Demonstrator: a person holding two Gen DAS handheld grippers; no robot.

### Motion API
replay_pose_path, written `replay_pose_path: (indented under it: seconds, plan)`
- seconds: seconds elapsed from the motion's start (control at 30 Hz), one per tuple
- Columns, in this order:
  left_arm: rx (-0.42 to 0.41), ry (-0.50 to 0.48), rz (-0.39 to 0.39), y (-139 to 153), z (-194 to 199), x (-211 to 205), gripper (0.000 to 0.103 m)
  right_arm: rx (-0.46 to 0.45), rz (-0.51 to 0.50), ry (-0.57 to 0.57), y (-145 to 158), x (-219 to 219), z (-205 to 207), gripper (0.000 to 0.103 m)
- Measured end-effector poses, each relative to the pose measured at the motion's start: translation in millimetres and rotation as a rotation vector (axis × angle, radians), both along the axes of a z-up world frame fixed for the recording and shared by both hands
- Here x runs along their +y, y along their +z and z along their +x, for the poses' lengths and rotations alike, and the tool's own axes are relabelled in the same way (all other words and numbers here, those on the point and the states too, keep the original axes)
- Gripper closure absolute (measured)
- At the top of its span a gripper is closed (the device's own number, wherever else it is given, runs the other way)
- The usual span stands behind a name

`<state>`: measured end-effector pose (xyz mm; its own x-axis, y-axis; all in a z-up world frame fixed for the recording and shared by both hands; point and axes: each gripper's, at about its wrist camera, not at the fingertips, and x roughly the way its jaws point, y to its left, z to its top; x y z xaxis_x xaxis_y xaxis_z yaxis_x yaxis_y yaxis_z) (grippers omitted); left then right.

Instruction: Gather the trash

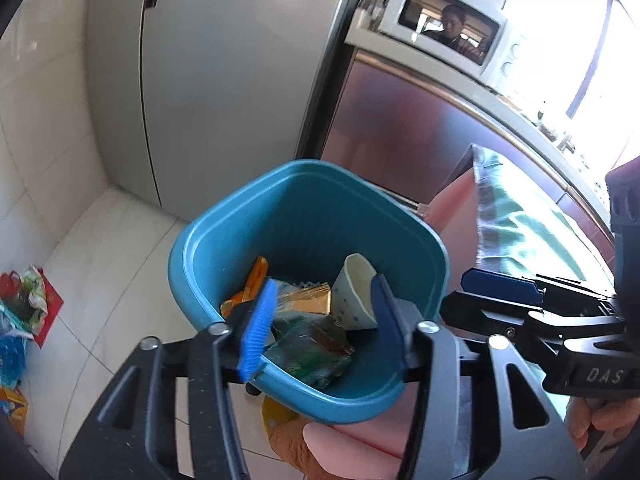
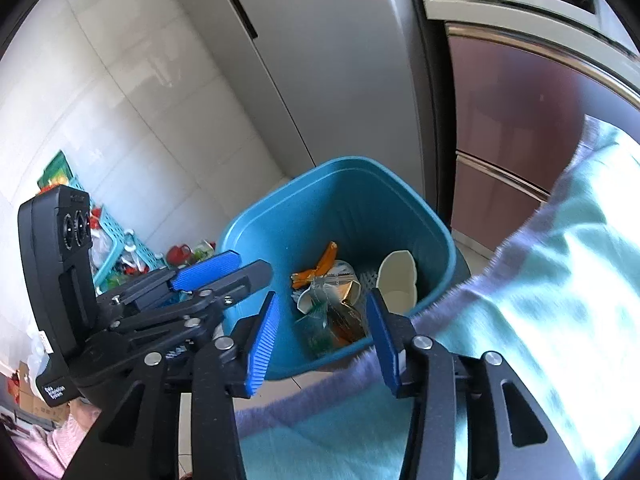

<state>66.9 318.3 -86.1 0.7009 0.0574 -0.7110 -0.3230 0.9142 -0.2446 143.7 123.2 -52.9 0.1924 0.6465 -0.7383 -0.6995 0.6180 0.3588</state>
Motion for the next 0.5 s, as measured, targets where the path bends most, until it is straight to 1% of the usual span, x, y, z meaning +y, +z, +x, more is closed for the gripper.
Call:
replay_pose_path:
  seconds: [0.03,0.07,0.13,0.2,0.23,0.27,0.33,0.37,0.47,0.5]
  plan:
    - [-0.013,-0.007,0.014,4.7,-3.3,-3.4,0.049,-0.010,0.010,-0.006,1.9,-5.2,-2.5,0.058]
    - [-0.021,-0.016,0.022,8.4,-5.7,-6.0,0.045,-0.027,0.023,-0.016,5.3,-12.9,-5.7,0.057]
    - [-0.053,-0.034,0.053,18.8,-13.6,-15.7,0.035,-0.065,0.046,-0.039,12.9,-29.0,-12.8,0.051]
    - [-0.083,-0.050,0.082,29.1,-20.8,-25.7,0.012,-0.114,0.072,-0.070,20.1,-48.0,-21.2,0.046]
    - [-0.106,-0.059,0.099,35.1,-25.4,-32.2,0.007,-0.132,0.080,-0.087,22.4,-56.8,-24.6,0.044]
    - [-0.127,-0.066,0.115,40.9,-29.9,-39.1,0.005,-0.163,0.091,-0.113,26.7,-68.8,-30.6,0.041]
    - [-0.153,-0.086,0.132,49.0,-35.0,-52.8,0.005,-0.219,0.113,-0.156,33.6,-90.8,-41.9,0.034]
    - [-0.166,-0.096,0.141,52.9,-37.6,-61.4,0.005,-0.251,0.117,-0.186,36.6,-102.0,-48.7,0.027]
    - [-0.196,-0.109,0.160,61.3,-44.2,-82.9,0.005,-0.350,0.122,-0.276,43.2,-135.4,-73.4,0.017]
    - [-0.210,-0.109,0.172,64.0,-46.9,-92.8,0.005,-0.382,0.115,-0.308,44.5,-146.1,-80.7,0.016]
